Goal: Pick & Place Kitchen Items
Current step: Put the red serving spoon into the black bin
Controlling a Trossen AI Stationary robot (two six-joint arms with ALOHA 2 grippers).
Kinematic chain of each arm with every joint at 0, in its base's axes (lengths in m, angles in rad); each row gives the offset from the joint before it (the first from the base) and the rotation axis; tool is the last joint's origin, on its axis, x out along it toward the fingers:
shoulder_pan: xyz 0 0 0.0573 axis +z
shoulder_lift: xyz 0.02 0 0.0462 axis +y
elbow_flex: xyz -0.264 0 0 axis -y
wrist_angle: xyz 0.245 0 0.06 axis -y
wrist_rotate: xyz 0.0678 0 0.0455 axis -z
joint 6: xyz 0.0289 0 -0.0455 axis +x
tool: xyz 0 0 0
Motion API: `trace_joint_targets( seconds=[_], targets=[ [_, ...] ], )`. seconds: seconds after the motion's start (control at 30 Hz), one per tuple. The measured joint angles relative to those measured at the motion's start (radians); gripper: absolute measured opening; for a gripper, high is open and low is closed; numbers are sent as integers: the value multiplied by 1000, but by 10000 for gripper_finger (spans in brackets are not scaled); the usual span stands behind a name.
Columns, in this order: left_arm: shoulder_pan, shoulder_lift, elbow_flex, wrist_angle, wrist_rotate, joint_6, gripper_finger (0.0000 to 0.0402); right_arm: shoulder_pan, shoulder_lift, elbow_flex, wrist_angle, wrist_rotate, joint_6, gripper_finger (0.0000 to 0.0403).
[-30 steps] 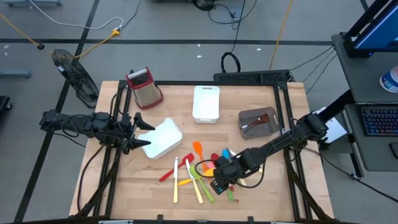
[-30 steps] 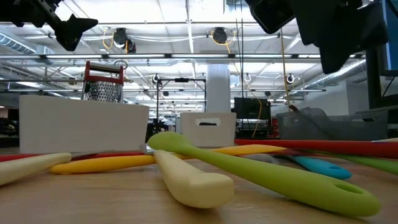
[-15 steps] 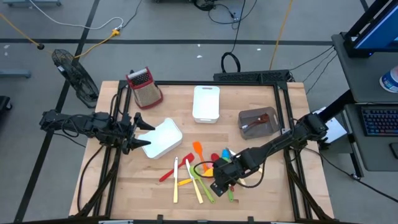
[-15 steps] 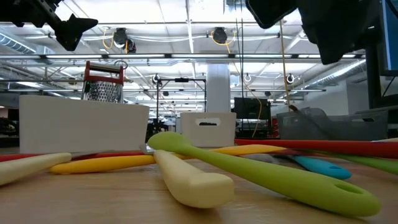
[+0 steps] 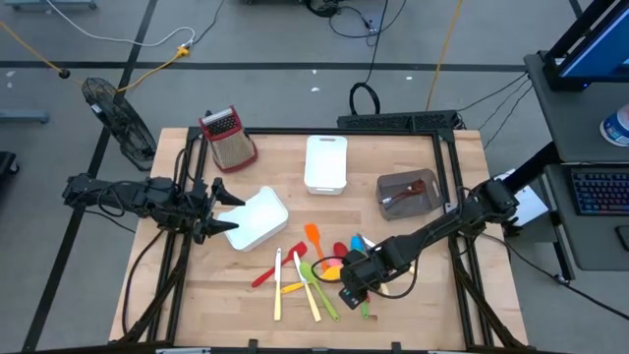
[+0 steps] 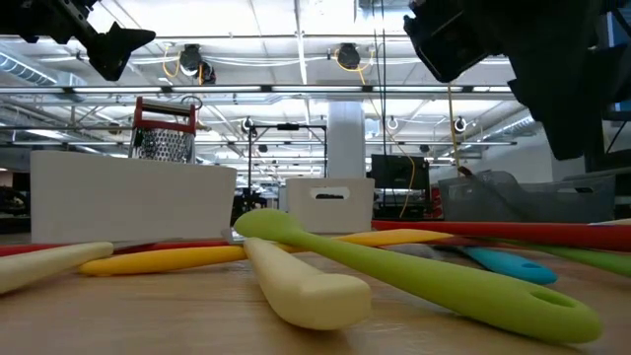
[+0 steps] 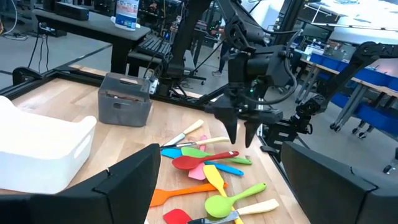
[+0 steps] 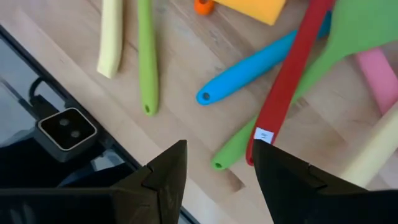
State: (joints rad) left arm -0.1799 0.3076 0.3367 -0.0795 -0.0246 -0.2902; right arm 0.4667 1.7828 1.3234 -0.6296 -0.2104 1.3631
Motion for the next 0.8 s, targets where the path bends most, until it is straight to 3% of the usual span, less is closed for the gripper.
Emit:
trace_joint_targets(
  seconds=[0.8],
  targets=[
    [0, 0, 0, 1, -1, -1, 340, -10, 0, -150, 171, 22, 20, 178]
  ],
)
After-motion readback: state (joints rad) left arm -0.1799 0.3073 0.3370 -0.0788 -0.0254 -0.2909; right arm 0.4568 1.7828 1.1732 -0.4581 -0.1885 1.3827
